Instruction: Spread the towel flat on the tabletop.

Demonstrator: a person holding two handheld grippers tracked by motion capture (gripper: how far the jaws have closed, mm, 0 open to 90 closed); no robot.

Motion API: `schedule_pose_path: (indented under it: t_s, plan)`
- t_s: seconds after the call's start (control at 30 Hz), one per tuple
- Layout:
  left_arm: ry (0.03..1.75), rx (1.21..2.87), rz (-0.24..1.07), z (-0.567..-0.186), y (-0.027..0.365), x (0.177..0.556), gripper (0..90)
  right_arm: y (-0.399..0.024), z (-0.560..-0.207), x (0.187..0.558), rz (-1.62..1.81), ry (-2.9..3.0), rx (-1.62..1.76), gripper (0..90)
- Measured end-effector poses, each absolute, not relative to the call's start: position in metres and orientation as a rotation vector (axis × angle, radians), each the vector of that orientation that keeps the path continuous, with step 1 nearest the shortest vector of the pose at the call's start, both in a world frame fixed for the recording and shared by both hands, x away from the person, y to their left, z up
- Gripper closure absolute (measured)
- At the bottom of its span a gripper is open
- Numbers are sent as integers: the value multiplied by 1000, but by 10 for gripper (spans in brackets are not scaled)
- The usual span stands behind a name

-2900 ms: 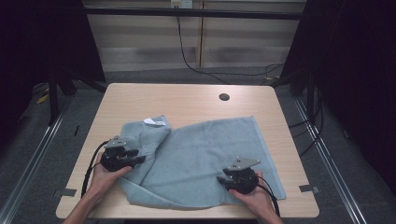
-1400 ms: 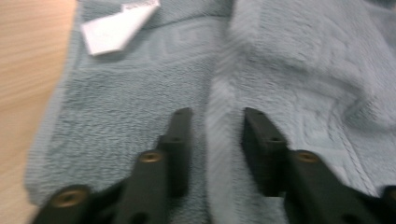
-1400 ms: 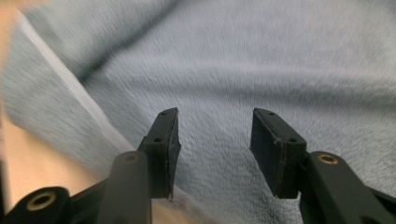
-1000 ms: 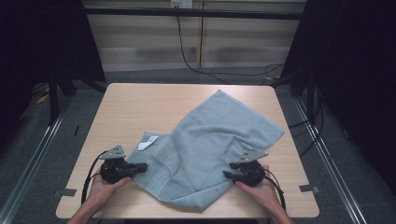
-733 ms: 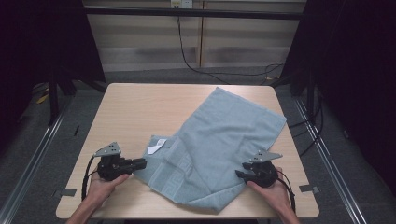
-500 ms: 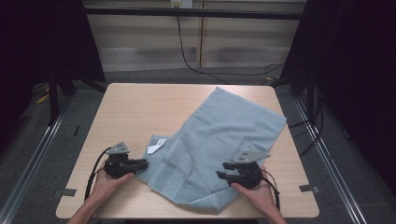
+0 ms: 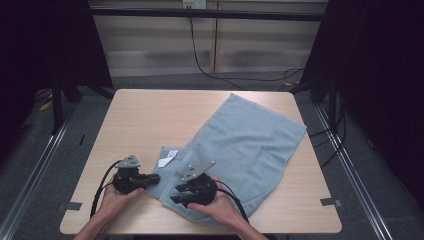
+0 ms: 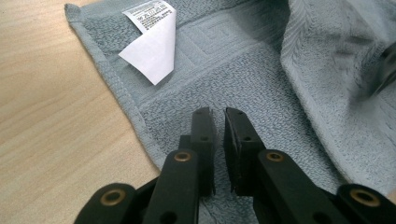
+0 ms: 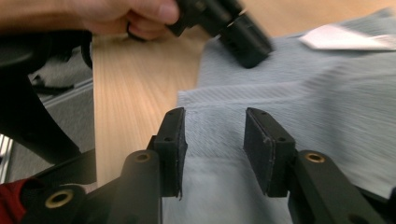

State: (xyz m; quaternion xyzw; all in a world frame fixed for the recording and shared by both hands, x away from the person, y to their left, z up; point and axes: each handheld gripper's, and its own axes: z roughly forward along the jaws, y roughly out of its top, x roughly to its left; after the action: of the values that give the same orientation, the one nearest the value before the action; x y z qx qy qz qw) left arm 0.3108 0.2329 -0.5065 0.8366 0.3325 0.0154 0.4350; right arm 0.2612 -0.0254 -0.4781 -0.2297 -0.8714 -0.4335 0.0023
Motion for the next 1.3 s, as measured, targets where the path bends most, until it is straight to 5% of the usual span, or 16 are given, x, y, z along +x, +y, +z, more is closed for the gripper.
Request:
schedule_pose_path:
  t_s: [0.33, 0.6, 0.87, 1.3]
  plan:
    - [836, 2077, 32, -507, 233, 311, 823, -7, -501, 252, -1290, -2919, -616, 458]
    - [830, 2080, 30, -507, 234, 311, 821, -18, -495, 255, -1363, -2851, -710, 733]
    - [826, 2087, 33, -506, 233, 309, 821, -68, -473, 250, -1471, -2735, -800, 811]
    - [757, 2150, 4, -500, 226, 270, 791, -204, -458, 238, -1556, -2726, -1274, 819]
